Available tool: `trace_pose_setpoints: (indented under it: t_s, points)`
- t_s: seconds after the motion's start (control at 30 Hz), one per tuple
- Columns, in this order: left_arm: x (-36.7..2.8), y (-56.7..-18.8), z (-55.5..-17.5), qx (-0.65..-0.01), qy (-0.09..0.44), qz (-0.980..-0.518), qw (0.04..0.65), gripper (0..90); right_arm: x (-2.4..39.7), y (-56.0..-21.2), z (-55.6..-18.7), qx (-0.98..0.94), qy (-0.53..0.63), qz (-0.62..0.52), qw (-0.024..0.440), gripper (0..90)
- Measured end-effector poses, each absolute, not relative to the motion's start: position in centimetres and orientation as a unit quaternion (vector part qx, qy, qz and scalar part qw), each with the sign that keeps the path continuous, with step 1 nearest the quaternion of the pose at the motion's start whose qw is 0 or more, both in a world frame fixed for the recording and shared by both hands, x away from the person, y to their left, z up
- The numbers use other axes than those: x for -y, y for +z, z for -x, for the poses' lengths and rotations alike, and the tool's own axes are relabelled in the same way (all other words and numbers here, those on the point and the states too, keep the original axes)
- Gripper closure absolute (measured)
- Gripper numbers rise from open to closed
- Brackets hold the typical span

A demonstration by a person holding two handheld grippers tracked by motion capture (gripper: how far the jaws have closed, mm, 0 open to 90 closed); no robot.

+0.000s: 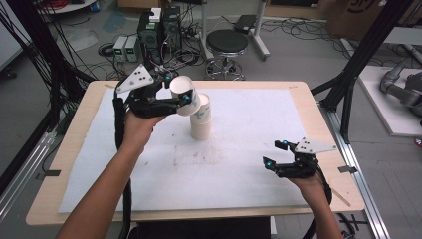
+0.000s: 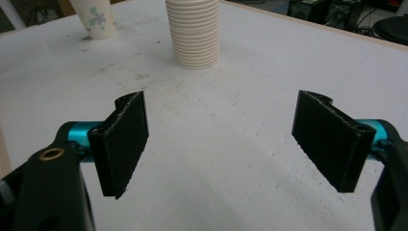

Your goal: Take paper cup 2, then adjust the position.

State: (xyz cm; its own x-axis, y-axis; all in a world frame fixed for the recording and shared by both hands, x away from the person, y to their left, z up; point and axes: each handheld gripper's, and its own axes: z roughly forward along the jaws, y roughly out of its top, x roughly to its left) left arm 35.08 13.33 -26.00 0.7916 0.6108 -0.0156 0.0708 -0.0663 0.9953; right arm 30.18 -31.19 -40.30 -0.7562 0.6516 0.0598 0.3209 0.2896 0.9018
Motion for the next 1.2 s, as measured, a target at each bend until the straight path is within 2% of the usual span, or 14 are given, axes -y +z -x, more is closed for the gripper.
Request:
trace_pose_setpoints:
  t_s: [0.3, 0.73, 1.2]
  points:
    - [-14.9, -29.1, -32.5, -0.234, 0.182, -0.713, 0.635, 35.4, 30.6, -40.6, -30.3, -0.791, 0.509, -0.303, 0.154, 21.0]
    - [-14.9, -34.3, -30.8, -0.232, 0.146, -0.729, 0.628, 35.2, 29.5, -40.9, -30.9, -0.800, 0.502, -0.295, 0.140, 21.0]
    - [-13.9, -35.4, -30.5, -0.224, 0.126, -0.733, 0.629, 35.1, 28.8, -40.5, -30.4, -0.800, 0.513, -0.280, 0.137, 21.0]
